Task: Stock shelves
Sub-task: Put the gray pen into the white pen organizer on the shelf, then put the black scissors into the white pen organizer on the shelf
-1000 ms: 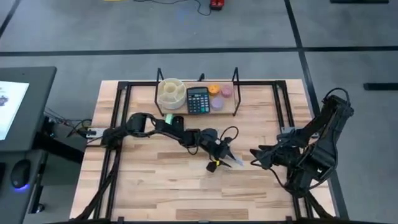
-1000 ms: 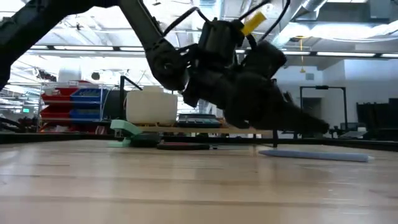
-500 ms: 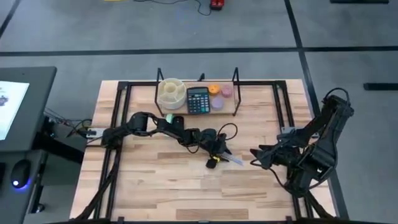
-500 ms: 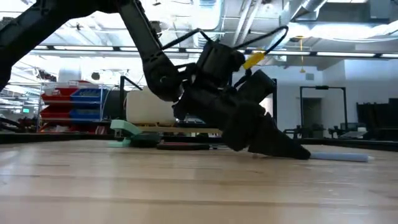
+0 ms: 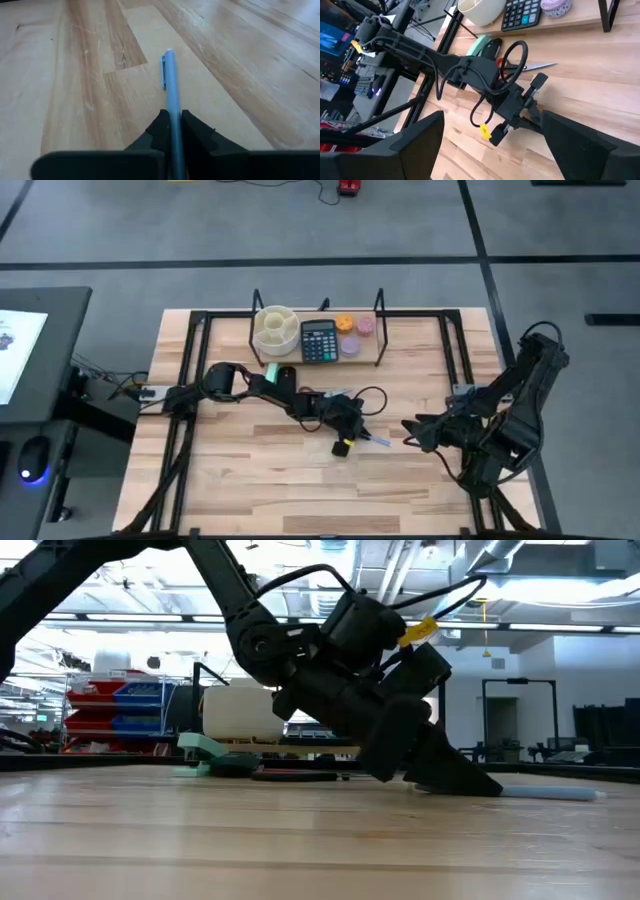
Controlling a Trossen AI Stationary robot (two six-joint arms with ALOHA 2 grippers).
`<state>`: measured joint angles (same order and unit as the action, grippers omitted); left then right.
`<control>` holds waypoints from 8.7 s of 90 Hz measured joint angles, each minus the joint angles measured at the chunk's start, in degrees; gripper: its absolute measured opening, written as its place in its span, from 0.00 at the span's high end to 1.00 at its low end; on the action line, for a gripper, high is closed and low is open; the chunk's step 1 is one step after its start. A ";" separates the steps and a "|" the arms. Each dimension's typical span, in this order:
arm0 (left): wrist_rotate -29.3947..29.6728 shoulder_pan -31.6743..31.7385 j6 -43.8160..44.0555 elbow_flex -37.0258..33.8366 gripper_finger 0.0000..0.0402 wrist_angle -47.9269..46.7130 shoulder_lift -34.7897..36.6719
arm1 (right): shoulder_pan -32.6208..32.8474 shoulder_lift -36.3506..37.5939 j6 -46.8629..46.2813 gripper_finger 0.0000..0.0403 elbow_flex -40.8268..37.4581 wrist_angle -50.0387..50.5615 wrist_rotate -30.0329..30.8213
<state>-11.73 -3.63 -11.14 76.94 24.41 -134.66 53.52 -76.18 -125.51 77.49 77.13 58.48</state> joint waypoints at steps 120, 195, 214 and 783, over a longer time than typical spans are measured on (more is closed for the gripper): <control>10.45 3.43 29.00 -0.15 1.00 -3.07 42.53 | -4.39 -1.69 9.81 0.21 -4.91 -17.39 22.05; 8.80 3.73 30.21 -0.12 1.00 6.68 48.47 | -24.81 -1.45 76.75 0.21 7.18 -51.54 9.48; 8.98 3.73 29.38 -0.10 1.00 6.24 49.12 | -25.28 -1.36 94.77 0.21 7.18 -68.55 5.77; 16.95 24.71 -3.19 -18.44 0.66 -28.82 73.71 | -33.40 3.33 93.95 0.55 13.91 -46.66 -21.79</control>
<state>5.22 21.08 -14.33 58.50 -4.40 -60.95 20.12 -72.85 -31.57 91.39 30.47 36.69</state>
